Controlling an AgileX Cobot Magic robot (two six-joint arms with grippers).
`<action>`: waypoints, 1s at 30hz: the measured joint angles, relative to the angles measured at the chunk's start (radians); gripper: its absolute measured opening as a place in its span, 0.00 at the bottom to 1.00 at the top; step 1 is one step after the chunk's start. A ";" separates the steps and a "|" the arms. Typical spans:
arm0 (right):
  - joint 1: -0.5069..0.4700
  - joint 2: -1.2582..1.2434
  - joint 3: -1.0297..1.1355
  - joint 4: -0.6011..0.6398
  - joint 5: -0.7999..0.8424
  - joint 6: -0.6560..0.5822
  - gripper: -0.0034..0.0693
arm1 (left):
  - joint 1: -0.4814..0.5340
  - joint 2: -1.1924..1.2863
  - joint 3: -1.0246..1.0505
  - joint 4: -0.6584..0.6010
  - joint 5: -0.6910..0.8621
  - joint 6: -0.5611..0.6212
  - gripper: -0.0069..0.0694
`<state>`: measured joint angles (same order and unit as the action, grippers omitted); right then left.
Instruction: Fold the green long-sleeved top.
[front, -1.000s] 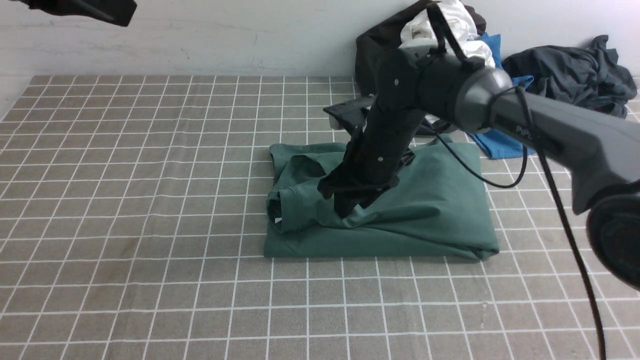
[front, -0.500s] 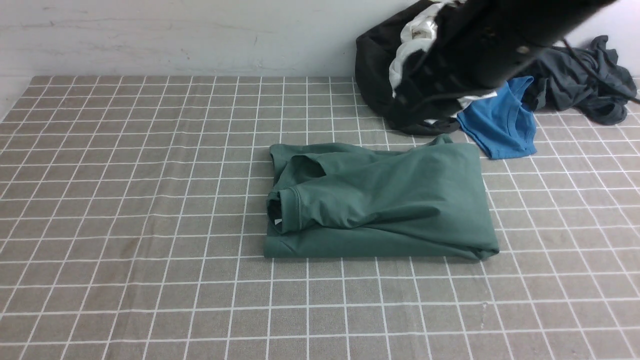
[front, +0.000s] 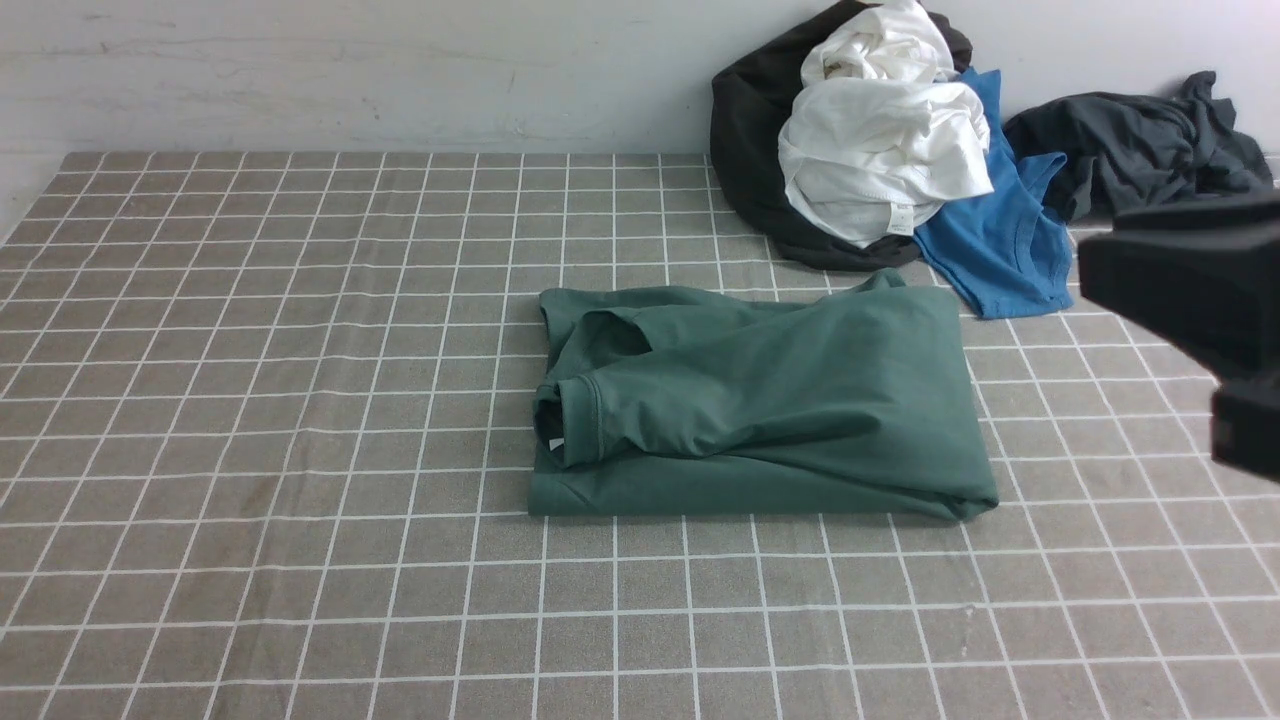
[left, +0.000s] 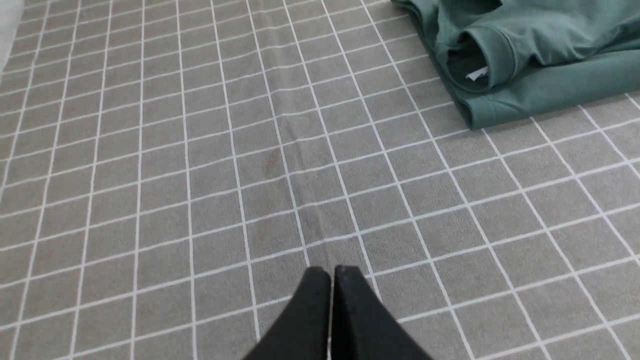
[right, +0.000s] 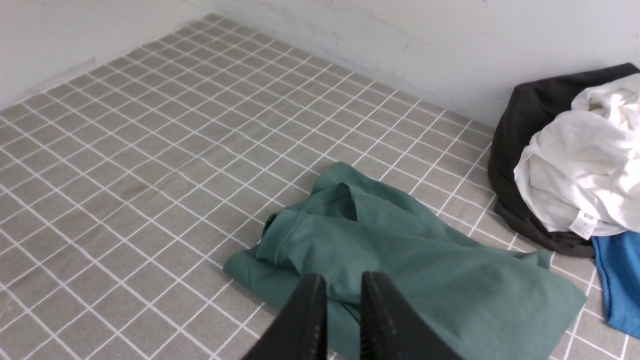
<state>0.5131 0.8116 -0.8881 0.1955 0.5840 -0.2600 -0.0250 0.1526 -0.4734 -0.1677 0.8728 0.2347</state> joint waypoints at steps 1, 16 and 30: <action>0.000 -0.013 0.024 0.000 -0.013 -0.001 0.12 | 0.000 -0.024 0.010 0.001 -0.007 0.000 0.08; 0.000 -0.176 0.130 0.017 -0.121 -0.001 0.03 | 0.000 -0.158 0.060 -0.001 -0.064 -0.001 0.08; 0.000 -0.202 0.130 0.030 -0.114 -0.001 0.03 | 0.000 -0.158 0.060 -0.001 -0.064 -0.001 0.08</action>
<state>0.5126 0.6100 -0.7582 0.2258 0.4704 -0.2608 -0.0250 -0.0054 -0.4133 -0.1687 0.8090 0.2338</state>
